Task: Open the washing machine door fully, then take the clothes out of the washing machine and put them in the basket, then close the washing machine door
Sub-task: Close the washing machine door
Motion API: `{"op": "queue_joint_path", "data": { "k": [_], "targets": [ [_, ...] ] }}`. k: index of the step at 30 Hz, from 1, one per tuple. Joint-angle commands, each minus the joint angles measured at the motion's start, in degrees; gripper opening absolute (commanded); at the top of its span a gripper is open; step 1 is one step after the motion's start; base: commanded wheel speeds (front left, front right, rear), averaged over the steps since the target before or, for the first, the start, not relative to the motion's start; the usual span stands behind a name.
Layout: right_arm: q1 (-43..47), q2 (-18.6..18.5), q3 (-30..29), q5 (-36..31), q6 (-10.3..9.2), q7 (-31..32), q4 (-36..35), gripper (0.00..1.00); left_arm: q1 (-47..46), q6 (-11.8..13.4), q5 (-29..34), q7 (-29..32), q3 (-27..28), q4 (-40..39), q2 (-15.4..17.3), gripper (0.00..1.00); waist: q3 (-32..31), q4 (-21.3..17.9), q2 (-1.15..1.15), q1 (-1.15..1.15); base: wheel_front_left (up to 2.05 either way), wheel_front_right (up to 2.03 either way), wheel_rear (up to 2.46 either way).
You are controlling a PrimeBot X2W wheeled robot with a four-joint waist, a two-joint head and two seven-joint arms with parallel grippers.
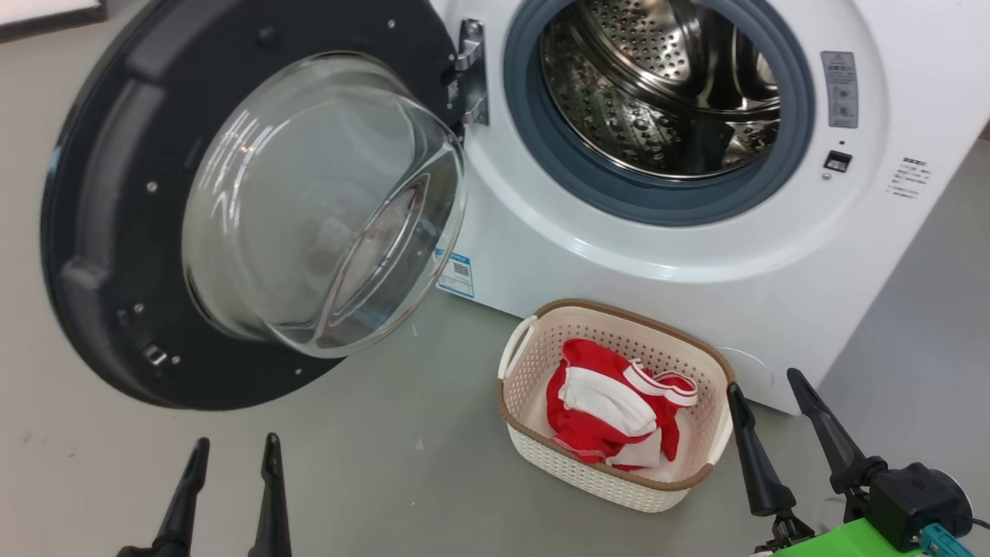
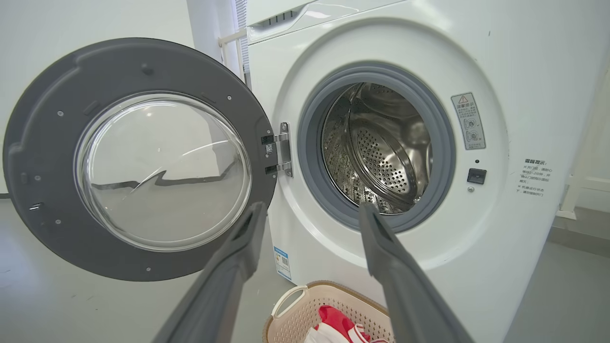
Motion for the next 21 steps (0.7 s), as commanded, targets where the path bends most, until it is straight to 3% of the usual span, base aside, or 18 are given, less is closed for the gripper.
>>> {"op": "queue_joint_path", "data": {
  "k": [1, 20, 21],
  "targets": [
    [-1.80, -0.74, 1.66, -0.57, 0.35, -0.36, -1.54, 1.00, -1.39, 0.78, 0.21, 0.01, 2.34, -1.69, 0.88, 1.00, 0.28, 1.24, 0.00, 0.00, 0.00, 0.00, 0.00],
    [-4.25, -0.74, 3.81, -0.60, 0.35, 0.00, -0.14, 1.00, 0.05, 3.58, 0.13, -1.93, 4.25, -2.97, 0.51, 1.00, 1.21, 2.79, 0.00, 0.00, 0.00, 0.00, 0.00],
    [-4.23, -0.74, 3.76, -0.55, 0.35, -0.01, -0.07, 1.00, -0.04, 3.64, 0.12, -2.07, 4.31, -3.07, 0.47, 0.95, 1.15, 2.76, 0.00, 0.00, 0.00, 0.00, 0.00]
  ]
}}
